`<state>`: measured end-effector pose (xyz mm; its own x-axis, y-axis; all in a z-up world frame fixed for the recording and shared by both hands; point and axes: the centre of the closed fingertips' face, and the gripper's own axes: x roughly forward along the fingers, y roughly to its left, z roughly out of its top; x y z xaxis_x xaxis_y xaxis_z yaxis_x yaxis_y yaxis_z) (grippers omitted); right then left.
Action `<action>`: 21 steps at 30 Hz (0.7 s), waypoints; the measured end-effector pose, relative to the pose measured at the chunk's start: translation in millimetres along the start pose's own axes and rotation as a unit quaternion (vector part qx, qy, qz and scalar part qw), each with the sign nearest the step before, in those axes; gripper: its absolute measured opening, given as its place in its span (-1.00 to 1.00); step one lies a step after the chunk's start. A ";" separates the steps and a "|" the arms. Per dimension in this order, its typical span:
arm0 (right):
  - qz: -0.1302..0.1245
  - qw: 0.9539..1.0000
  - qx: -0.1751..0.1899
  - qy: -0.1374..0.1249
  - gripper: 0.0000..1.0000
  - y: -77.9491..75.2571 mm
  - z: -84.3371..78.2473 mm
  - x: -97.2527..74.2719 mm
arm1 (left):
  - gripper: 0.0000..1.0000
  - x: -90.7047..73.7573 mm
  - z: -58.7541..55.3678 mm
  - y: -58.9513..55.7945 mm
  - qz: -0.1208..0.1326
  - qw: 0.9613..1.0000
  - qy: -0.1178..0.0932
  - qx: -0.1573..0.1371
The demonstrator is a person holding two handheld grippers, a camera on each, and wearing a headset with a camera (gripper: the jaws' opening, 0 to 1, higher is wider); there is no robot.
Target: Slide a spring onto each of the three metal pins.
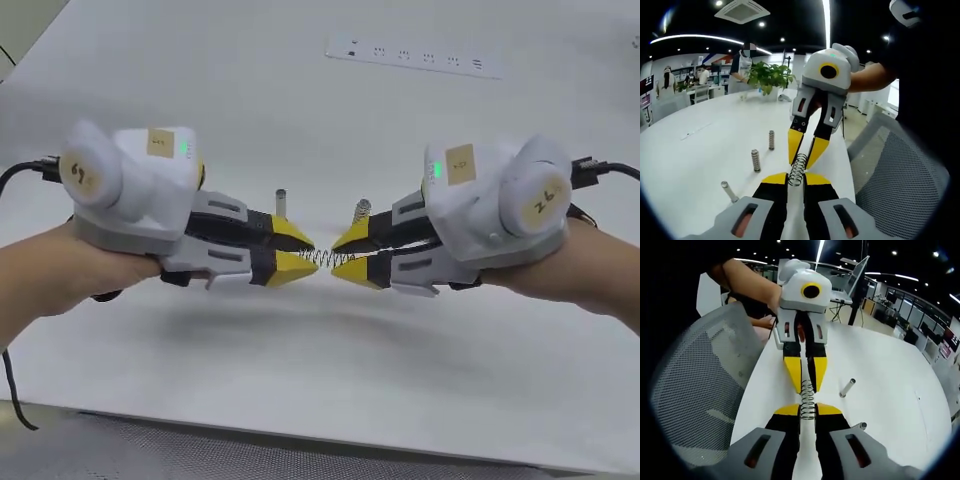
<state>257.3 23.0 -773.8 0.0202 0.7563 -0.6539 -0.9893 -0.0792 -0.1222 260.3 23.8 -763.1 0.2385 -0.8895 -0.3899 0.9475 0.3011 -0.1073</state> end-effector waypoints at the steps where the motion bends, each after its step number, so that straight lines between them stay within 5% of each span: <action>1: -0.001 1.000 -0.005 0.002 -0.84 -0.4 -1.2 0.0 | -0.96 -0.2 0.3 -0.5 -0.001 1.000 0.000 0.001; 21: 0.003 1.000 -0.002 -0.003 -0.84 4.2 -1.0 -1.1 | -0.95 1.4 -0.1 -1.4 -0.002 1.000 0.003 0.008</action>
<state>253.3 21.2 -774.4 0.0137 0.7593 -0.6506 -0.9888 -0.0862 -0.1215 259.3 22.2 -763.6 0.2329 -0.8891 -0.3940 0.9519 0.2913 -0.0946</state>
